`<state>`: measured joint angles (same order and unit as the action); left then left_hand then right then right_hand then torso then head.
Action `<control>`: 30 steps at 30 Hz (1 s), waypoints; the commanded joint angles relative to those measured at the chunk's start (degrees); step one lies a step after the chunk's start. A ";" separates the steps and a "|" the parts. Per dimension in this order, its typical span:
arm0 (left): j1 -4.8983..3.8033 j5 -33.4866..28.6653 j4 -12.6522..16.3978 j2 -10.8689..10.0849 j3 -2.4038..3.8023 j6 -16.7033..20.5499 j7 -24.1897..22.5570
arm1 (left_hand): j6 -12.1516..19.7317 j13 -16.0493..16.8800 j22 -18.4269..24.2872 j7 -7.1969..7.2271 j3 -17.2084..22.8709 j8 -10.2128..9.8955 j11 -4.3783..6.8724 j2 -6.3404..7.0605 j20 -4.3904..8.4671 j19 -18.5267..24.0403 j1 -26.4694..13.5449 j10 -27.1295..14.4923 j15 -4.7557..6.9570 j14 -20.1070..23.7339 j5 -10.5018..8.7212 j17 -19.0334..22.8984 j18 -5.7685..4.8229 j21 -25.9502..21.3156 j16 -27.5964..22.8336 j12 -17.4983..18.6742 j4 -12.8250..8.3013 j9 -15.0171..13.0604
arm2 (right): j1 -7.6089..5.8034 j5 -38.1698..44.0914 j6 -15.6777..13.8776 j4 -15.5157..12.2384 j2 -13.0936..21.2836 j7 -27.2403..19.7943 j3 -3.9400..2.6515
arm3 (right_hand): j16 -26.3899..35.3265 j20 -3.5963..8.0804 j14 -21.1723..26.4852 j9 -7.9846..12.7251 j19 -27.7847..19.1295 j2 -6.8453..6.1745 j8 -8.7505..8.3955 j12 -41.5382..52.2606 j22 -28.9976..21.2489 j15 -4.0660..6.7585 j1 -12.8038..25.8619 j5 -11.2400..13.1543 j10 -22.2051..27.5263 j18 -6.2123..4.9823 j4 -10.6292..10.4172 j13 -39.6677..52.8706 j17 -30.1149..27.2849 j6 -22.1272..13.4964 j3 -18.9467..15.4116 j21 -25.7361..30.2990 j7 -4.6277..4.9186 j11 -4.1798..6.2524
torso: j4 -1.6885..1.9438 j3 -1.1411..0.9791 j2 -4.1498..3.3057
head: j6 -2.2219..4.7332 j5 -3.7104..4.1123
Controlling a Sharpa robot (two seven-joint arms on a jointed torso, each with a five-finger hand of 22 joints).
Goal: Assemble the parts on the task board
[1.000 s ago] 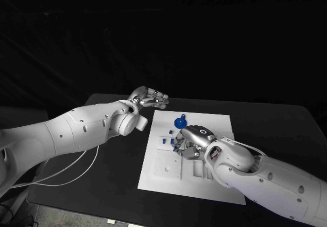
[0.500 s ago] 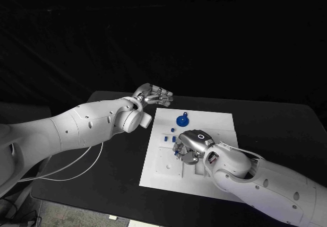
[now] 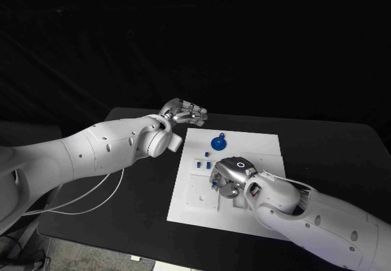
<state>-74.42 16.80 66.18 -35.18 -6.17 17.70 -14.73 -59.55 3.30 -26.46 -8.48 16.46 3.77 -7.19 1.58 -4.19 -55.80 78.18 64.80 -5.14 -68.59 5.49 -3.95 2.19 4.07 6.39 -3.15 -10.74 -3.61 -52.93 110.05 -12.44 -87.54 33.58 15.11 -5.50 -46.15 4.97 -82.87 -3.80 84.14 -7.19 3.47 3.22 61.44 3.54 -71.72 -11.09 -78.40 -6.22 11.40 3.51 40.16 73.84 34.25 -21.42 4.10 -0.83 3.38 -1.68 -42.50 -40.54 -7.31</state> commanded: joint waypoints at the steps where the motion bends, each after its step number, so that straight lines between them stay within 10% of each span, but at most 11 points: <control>1: -0.10 -0.43 0.04 0.13 0.07 -0.27 -0.69 | 0.24 0.07 -0.09 0.00 -0.01 -0.03 -0.05 -0.40 -0.01 0.05 0.17 -0.41 -0.23 -0.05 0.14 -0.06 -0.34 0.21 -0.19 -0.21 -0.15 -0.02 | 0.11 1.22 1.75 -0.10 0.02 0.47 0.05 | -0.34 0.36 0.07 -0.09 1.88 0.21 0.19 0.19 0.05 0.51 -0.13 0.07 -0.35 -0.76 0.00 0.09 -0.05 0.32 0.40 -0.01 -0.02 -0.07 | -0.01 0.01 0.01 | 0.18 -0.20; 30: -0.10 -0.43 -0.20 0.20 0.06 -0.72 -0.20 | 0.33 0.07 0.02 -0.01 -0.08 -0.02 -0.06 -0.39 -0.06 0.08 0.18 -0.49 -0.28 0.05 0.14 -0.06 -0.32 0.16 -0.21 -0.22 -0.05 -0.02 | 0.52 0.98 2.11 -0.48 0.10 0.55 0.19 | -0.50 0.37 0.12 -0.10 1.85 0.19 0.18 0.19 0.22 0.53 -0.09 0.01 -0.40 -0.75 0.01 0.09 -0.17 0.35 0.50 -0.05 -0.05 -0.05 | 0.01 0.07 0.01 | -0.37 -0.82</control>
<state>-74.42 16.75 65.93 -35.14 -6.17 17.59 -14.60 -59.55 3.30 -26.44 -8.48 16.46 3.77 -7.28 1.58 -4.19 -55.80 78.18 64.71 -5.14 -68.59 5.49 -3.95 2.19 4.07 6.39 -3.15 -10.74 -3.61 -52.52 110.46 -11.48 -87.92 33.65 15.42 -5.36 -46.46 5.00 -82.65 -3.84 83.92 -7.43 3.47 3.20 61.60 3.75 -71.49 -11.03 -78.40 -6.27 11.38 3.55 40.05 73.71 34.57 -21.42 4.14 -0.83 3.41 -1.61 -42.48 -40.87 -8.08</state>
